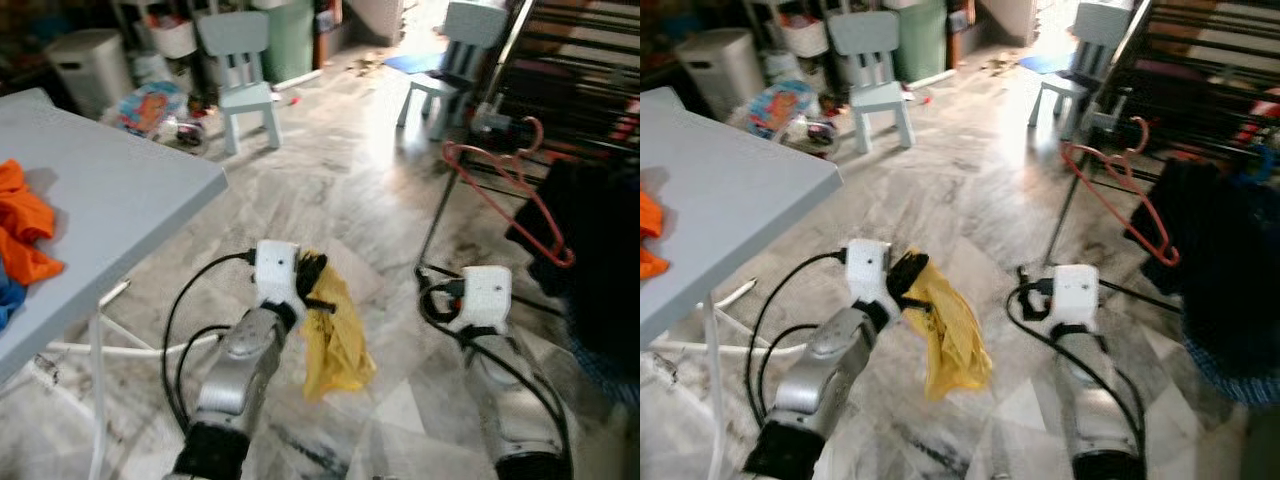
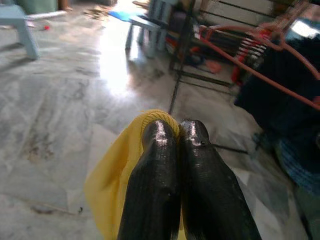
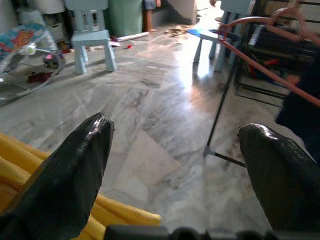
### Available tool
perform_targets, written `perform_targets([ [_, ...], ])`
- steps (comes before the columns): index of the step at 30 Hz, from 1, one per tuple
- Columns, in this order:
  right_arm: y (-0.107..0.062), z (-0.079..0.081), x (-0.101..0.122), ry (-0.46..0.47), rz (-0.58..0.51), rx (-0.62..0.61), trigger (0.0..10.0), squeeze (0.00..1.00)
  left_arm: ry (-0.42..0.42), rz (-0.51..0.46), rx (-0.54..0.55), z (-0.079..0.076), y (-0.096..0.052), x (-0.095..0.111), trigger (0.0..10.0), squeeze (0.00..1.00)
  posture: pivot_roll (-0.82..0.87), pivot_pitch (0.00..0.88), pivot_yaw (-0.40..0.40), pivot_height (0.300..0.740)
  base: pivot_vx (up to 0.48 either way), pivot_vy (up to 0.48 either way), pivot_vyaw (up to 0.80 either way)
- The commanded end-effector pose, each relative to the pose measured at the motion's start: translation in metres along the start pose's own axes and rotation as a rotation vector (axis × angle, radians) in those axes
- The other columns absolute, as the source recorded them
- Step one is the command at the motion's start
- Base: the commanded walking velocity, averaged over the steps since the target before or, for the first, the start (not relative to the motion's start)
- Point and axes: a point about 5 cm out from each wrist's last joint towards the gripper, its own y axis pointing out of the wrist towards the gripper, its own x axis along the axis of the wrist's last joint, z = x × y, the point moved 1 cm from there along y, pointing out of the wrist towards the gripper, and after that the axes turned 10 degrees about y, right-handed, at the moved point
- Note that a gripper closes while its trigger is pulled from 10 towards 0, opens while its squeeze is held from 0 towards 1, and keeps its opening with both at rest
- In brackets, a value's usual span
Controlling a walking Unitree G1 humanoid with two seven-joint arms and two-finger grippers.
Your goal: Hang hanger
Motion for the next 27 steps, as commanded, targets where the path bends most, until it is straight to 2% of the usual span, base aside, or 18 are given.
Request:
perform_targets([
  [1,0.0,-0.007,0.004,-0.009,-0.009,-0.022,10.0,0.0,-0.001,-0.031,-0.02,-0.008,0.003,0.009,10.0,0.0,-0.06,0.063,0.022,0.74,0.0,0.442,-0.8],
  [3,0.0,-0.006,0.005,-0.007,-0.012,-0.018,10.0,0.0,-0.004,0.003,-0.033,-0.01,0.003,0.004,10.0,0.0,-0.06,0.053,0.018,0.74,0.0,0.448,0.0],
  [9,0.001,-0.004,0.003,-0.016,-0.002,0.0,10.0,0.0,0.027,0.02,-0.022,-0.008,0.002,-0.003,10.0,0.0,-0.05,0.028,-0.004,0.74,0.0,0.461,0.0],
  [11,0.002,-0.005,0.002,-0.02,0.009,0.007,10.0,0.0,0.091,0.036,0.027,0.003,-0.001,-0.011,10.0,0.0,-0.03,0.023,-0.033,0.74,0.0,0.0,0.0],
  [13,0.002,-0.005,0.001,-0.021,0.013,0.009,10.0,0.0,0.09,0.047,0.043,0.006,-0.002,-0.013,10.0,0.0,-0.03,0.023,-0.033,0.74,0.0,0.0,0.0],
  [14,0.002,-0.003,-0.001,-0.028,0.026,0.024,10.0,0.0,0.078,0.083,0.087,0.015,-0.006,-0.023,10.0,0.0,-0.02,0.023,-0.05,0.74,0.0,0.0,0.0],
  [16,0.002,-0.001,-0.004,-0.033,0.038,0.041,10.0,0.0,0.079,0.091,0.135,0.025,-0.013,-0.029,10.0,0.0,-0.02,0.023,-0.05,0.74,0.0,0.0,0.0],
  [21,0.005,0.003,-0.004,-0.026,0.039,0.042,10.0,0.0,0.12,0.108,0.208,0.038,-0.025,-0.039,10.0,0.0,0.01,0.029,-0.052,0.74,0.0,0.0,0.0],
  [24,0.006,0.004,-0.005,-0.023,0.043,0.04,10.0,0.0,0.07,0.044,0.183,0.037,-0.028,-0.032,10.0,0.0,0.01,0.028,-0.042,0.74,0.0,0.0,-0.62],
  [26,0.006,0.006,-0.006,-0.023,0.043,0.043,10.0,0.0,0.014,0.038,0.143,0.035,-0.027,-0.03,10.0,0.0,0.01,0.029,-0.035,0.74,0.0,0.0,-0.8],
  [27,0.006,0.007,-0.006,-0.025,0.041,0.046,10.0,0.0,0.011,0.033,0.126,0.033,-0.025,-0.028,10.0,0.0,0.0,0.03,-0.032,0.74,0.0,0.0,-0.8],
])
